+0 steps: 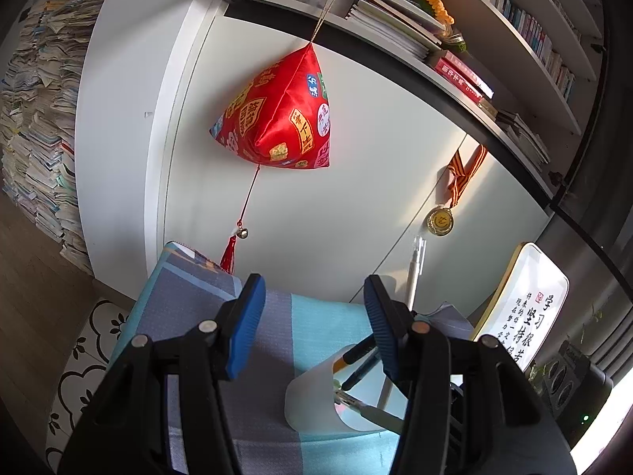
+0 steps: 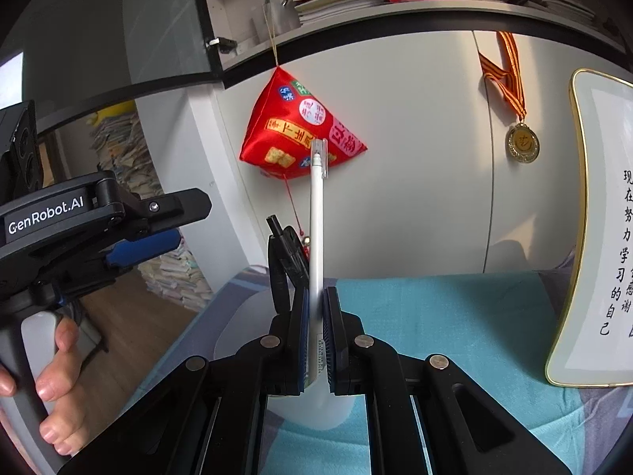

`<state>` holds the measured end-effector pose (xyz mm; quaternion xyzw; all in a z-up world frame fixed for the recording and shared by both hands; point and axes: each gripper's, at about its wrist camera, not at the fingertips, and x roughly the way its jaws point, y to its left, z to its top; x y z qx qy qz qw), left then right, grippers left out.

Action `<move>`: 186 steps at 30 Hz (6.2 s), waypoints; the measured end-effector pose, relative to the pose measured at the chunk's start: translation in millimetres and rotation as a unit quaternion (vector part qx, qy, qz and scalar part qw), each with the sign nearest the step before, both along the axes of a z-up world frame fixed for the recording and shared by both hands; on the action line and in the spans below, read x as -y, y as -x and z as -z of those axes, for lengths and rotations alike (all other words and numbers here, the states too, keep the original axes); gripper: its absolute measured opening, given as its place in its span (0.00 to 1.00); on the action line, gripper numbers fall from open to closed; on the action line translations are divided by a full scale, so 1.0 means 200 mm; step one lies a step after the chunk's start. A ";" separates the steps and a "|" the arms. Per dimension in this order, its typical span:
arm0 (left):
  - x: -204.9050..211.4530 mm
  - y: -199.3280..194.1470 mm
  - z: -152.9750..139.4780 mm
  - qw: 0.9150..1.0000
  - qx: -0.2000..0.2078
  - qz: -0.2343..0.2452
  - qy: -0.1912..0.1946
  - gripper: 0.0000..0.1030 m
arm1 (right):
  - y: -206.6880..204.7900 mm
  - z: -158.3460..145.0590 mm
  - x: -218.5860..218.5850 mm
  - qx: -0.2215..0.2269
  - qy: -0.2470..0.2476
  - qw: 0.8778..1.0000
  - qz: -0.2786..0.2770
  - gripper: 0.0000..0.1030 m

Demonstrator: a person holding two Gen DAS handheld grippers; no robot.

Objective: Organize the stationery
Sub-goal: 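Lower both pens into the clear cup and open both grippers, then withdraw both grippers from the cup toward the remaining pens, then grasp the cream-tipped clear pen with the right gripper while the left grasps the blue-ink clear pen, then lift both held pens and carry them toward the clear cup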

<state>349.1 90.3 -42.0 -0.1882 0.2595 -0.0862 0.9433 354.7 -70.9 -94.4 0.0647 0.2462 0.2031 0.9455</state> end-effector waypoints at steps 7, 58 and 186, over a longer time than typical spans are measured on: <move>0.01 0.00 0.00 1.000 -0.003 0.004 -0.003 0.48 | -0.03 -0.02 0.01 -0.022 0.006 1.000 -0.008 0.08; 0.48 0.61 0.27 0.976 -0.148 0.093 -0.129 0.77 | 0.70 0.36 0.52 -0.269 0.008 0.963 0.031 0.44; 0.62 0.83 0.18 0.979 -0.061 0.006 -0.195 0.06 | 0.91 0.03 0.64 -0.132 -0.063 0.987 0.068 0.10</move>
